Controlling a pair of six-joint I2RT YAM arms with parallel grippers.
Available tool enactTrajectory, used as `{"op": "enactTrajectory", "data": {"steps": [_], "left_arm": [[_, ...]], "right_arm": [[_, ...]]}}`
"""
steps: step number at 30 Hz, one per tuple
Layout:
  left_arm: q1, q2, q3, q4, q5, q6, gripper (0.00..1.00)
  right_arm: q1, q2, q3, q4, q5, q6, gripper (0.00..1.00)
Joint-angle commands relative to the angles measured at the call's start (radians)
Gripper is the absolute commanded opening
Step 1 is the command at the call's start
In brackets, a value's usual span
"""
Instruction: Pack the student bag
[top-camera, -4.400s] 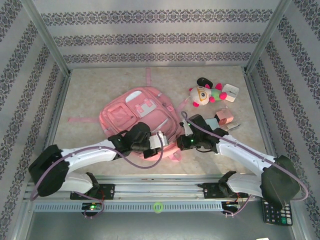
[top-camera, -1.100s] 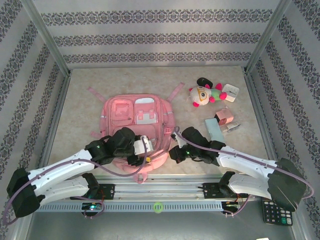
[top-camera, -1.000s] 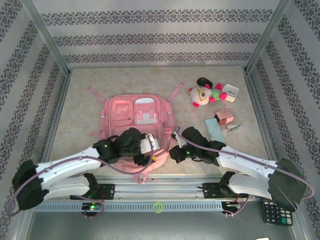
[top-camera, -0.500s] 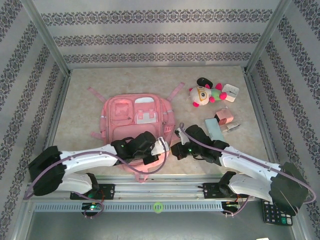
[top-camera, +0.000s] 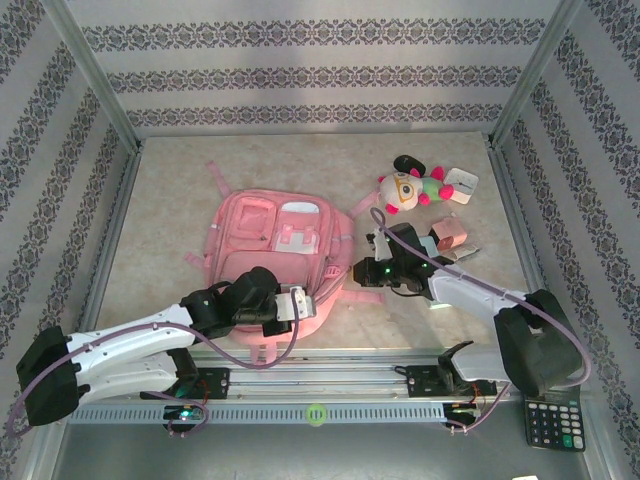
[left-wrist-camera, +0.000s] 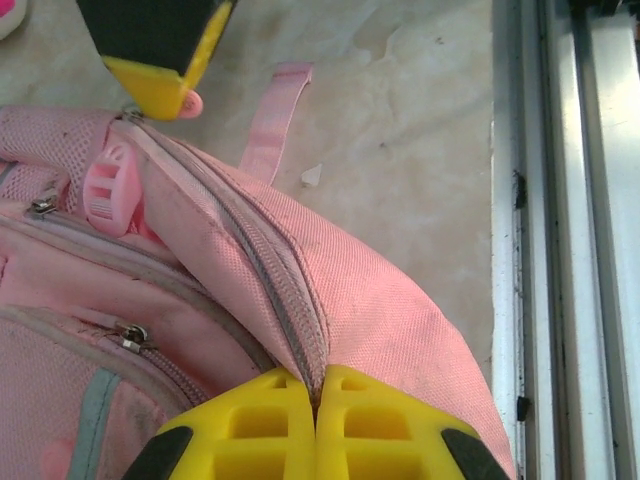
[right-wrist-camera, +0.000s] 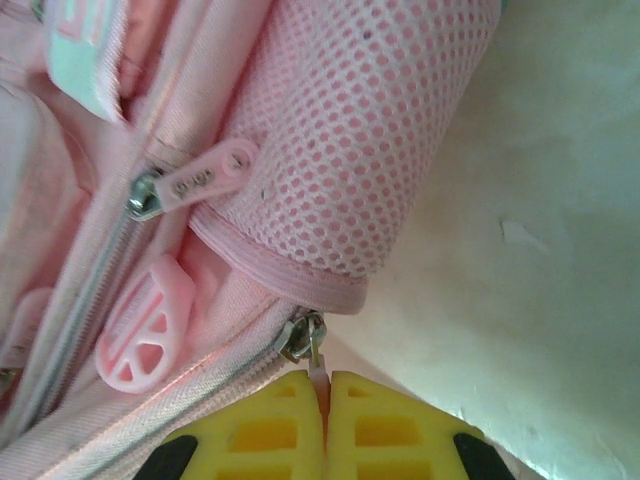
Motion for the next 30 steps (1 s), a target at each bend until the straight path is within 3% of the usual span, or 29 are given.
{"op": "enactTrajectory", "data": {"steps": [1,2,5,8,10,14,20,23,27,30], "left_arm": [[-0.004,0.009,-0.002,0.054,0.007,0.006,0.02],[-0.003,0.032,0.007,0.081,-0.010,-0.010,0.08],[0.008,0.078,0.041,0.145,-0.080,-0.096,0.42],[0.122,0.036,0.062,0.142,0.023,-0.150,0.69],[0.189,-0.009,0.089,0.079,0.095,-0.141,0.77],[0.252,-0.077,0.150,-0.169,0.072,0.068,0.83],[0.285,-0.044,0.169,-0.426,0.052,0.365,0.92],[0.285,0.007,0.157,-0.385,0.018,0.398,0.92],[0.285,0.082,0.133,-0.229,-0.032,0.372,0.93],[0.285,0.151,0.148,-0.216,-0.024,0.376,0.94]], "right_arm": [[-0.060,-0.002,0.038,0.046,0.145,-0.003,0.00],[-0.064,-0.011,0.038,0.044,0.126,-0.011,0.00],[-0.067,-0.065,0.047,-0.037,0.122,-0.027,0.31],[-0.059,-0.176,0.058,-0.181,0.176,-0.011,0.38],[-0.033,-0.253,0.064,-0.258,0.209,0.019,0.41],[0.100,-0.362,0.060,-0.384,0.276,0.173,0.45],[0.354,-0.344,-0.024,-0.290,0.340,0.452,0.46],[0.408,-0.292,-0.054,-0.215,0.356,0.497,0.46],[0.420,-0.245,-0.096,-0.102,0.347,0.494,0.46],[0.420,-0.239,-0.119,-0.074,0.353,0.493,0.46]]}}
